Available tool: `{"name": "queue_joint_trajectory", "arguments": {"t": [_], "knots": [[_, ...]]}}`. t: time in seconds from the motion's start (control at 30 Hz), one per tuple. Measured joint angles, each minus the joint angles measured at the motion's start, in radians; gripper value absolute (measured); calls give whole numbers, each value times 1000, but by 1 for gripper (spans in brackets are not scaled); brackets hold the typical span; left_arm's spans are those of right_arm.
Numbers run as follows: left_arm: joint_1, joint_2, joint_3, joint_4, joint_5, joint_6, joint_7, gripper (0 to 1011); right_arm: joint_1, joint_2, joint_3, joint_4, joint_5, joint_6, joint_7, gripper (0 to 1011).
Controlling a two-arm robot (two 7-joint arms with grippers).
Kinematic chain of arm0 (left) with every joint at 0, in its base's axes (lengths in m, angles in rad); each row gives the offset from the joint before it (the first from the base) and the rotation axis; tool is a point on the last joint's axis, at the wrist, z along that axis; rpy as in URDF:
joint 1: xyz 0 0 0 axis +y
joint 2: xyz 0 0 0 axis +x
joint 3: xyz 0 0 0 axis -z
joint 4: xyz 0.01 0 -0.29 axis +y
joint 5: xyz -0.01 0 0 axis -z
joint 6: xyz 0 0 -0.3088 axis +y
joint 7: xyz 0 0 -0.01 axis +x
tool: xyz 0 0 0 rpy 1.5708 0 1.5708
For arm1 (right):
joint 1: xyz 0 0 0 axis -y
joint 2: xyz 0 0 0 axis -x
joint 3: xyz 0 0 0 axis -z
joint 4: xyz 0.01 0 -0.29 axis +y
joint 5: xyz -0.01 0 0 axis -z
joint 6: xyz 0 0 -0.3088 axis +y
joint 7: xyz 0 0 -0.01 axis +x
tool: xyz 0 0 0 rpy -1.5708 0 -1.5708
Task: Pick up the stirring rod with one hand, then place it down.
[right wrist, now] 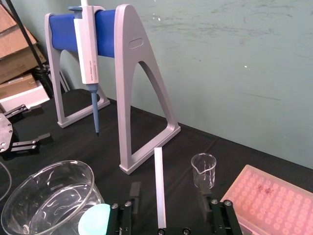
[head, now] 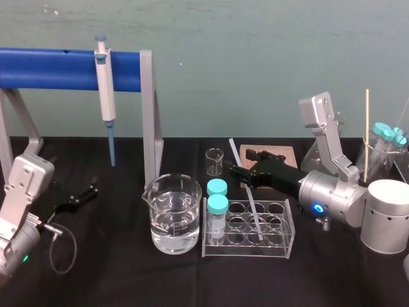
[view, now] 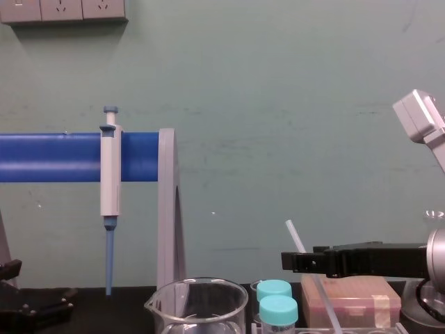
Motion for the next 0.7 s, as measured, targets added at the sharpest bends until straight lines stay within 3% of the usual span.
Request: {"name": "queue_joint_trajectory", "arguments": {"t": [0.7], "knots": [[0,0,0,0,0,0,0,1000,0,0,0,0,1,0,0,98]]}}
